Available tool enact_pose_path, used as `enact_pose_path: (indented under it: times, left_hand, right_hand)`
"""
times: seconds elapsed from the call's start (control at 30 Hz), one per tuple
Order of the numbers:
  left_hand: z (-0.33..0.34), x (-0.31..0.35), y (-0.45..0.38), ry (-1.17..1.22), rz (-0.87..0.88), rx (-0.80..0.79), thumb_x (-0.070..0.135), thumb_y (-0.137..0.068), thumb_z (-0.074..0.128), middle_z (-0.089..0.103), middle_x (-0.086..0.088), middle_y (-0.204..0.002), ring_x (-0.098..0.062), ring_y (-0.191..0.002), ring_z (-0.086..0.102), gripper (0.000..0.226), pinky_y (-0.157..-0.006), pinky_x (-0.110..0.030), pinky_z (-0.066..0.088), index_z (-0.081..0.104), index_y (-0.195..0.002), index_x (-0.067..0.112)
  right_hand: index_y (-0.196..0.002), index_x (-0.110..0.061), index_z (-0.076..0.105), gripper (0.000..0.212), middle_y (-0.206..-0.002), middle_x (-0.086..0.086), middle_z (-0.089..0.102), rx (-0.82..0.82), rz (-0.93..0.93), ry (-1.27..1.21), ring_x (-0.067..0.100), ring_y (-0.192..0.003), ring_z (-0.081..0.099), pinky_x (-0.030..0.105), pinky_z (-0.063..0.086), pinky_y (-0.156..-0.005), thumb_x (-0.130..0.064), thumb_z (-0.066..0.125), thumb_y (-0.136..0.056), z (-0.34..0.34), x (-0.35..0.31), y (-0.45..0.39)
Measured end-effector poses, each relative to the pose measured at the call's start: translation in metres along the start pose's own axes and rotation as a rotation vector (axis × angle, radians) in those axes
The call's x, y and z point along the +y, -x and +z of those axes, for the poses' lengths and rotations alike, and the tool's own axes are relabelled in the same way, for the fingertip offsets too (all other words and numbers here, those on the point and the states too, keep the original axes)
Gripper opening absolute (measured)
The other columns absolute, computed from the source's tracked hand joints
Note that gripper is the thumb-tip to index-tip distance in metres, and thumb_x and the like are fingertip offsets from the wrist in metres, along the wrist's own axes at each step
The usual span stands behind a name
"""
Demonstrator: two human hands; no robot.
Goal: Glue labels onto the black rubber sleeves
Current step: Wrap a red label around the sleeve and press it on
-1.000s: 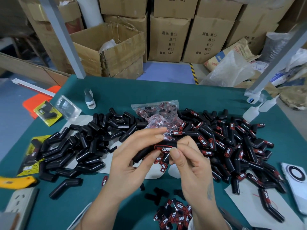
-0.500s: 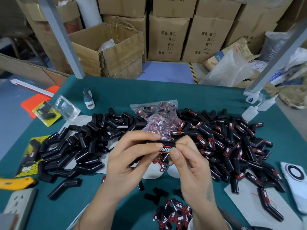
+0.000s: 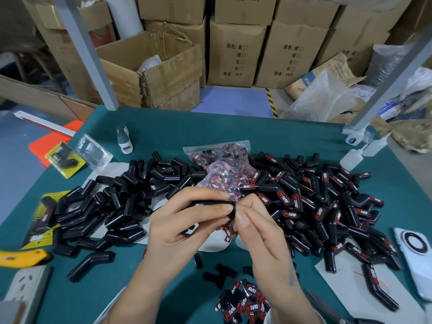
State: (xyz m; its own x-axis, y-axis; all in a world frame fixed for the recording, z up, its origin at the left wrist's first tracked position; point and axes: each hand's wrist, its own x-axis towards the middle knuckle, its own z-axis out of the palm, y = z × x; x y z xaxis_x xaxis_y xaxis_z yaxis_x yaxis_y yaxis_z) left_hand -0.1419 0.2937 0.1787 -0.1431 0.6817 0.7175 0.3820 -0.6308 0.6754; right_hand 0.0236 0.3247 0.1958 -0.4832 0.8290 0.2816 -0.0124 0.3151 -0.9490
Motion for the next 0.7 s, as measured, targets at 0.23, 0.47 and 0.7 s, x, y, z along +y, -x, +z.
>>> enact_pose_path:
  times: [0.23, 0.47, 0.7]
  left_hand:
    - [-0.002, -0.005, 0.0, 0.13, -0.13, 0.088, 0.011, -0.09, 0.08, 0.075, 0.0, -0.11, -0.023, -0.096, 0.074, 0.013, -0.073, -0.031, 0.063, 0.081, -0.103, 0.012]
    - [-0.004, -0.015, -0.002, 0.232, -0.251, 0.151, 0.021, -0.092, 0.08, 0.074, -0.005, -0.108, -0.032, -0.094, 0.075, 0.01, -0.077, -0.037, 0.066, 0.084, -0.101, 0.019]
    - [-0.005, -0.019, -0.001, 0.195, -0.242, 0.157, 0.008, -0.089, 0.077, 0.074, -0.005, -0.108, -0.029, -0.097, 0.074, 0.014, -0.076, -0.036, 0.066, 0.082, -0.1, 0.015]
  right_hand:
    - [-0.122, -0.031, 0.072, 0.032, -0.1, -0.008, 0.062, -0.021, -0.088, 0.141, 0.019, -0.09, 0.062, 0.027, 0.05, -0.078, -0.043, 0.045, -0.11, -0.028, -0.009, 0.004]
    - [-0.129, -0.044, 0.063, 0.035, -0.116, -0.016, 0.062, 0.182, 0.055, 0.532, 0.01, -0.104, 0.065, 0.016, 0.051, -0.084, -0.032, 0.067, -0.097, -0.093, 0.017, 0.028]
    - [-0.131, -0.051, 0.043, 0.052, -0.109, -0.031, 0.046, -0.082, 0.297, 0.909, -0.008, -0.095, 0.058, 0.018, 0.047, -0.061, -0.054, 0.073, -0.089, -0.06, 0.092, 0.044]
